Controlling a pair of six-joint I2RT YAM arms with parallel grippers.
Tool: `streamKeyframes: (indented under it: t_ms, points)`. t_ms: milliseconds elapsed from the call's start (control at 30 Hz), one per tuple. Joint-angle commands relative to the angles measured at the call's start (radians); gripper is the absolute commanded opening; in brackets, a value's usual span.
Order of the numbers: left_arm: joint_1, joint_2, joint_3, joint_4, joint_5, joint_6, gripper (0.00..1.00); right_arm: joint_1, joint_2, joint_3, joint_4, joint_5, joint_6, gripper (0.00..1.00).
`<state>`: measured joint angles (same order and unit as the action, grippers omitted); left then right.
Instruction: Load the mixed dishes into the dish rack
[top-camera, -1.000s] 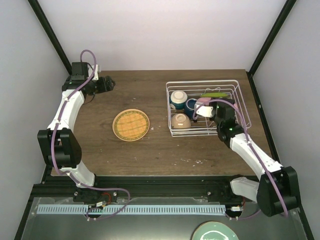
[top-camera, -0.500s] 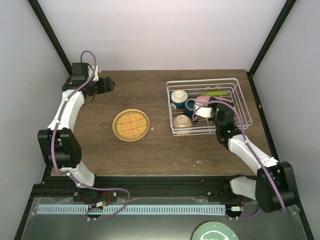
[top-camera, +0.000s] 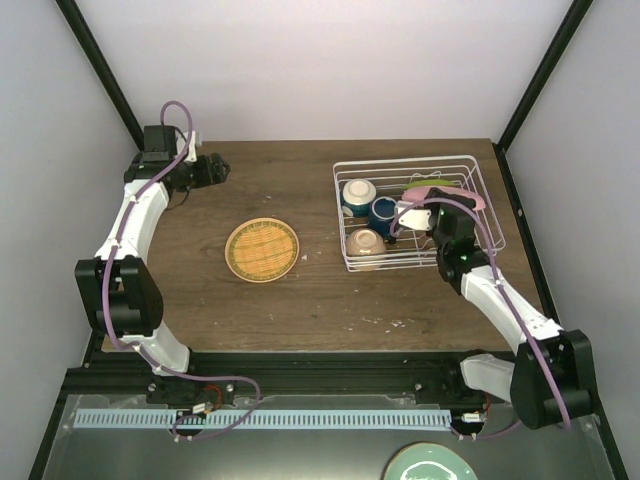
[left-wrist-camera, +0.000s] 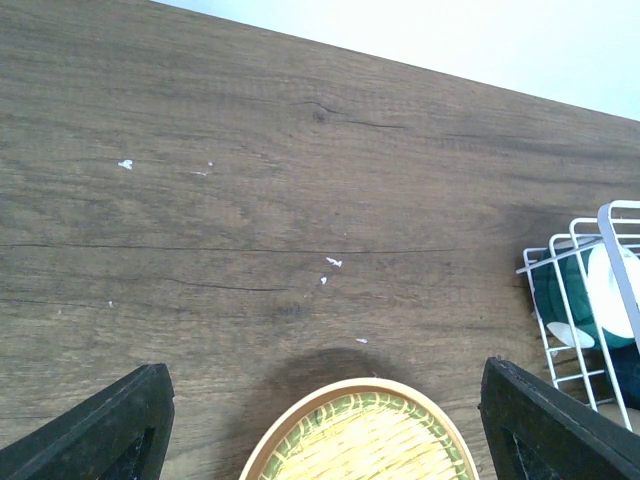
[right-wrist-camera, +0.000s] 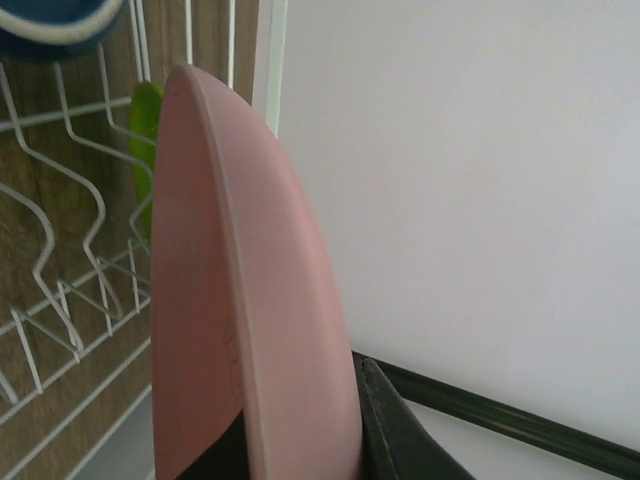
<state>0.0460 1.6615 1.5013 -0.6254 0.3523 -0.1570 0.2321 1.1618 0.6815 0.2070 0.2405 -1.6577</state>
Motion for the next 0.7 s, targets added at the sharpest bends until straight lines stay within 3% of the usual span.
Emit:
streamKeyframes:
  t_ms: [0, 333, 667]
  points:
    - [0.009, -0.011, -0.014, 0.006, 0.010, -0.001, 0.86, -0.014, -0.035, 0.065, -0.004, 0.037, -0.061, 0.01]
    - [0.014, -0.021, -0.033, 0.012, 0.010, -0.003, 0.86, -0.025, -0.014, 0.035, -0.003, 0.007, -0.060, 0.01]
    - [0.022, -0.026, -0.035, 0.008, 0.005, -0.001, 0.86, -0.074, 0.030, -0.042, 0.113, -0.041, -0.085, 0.01]
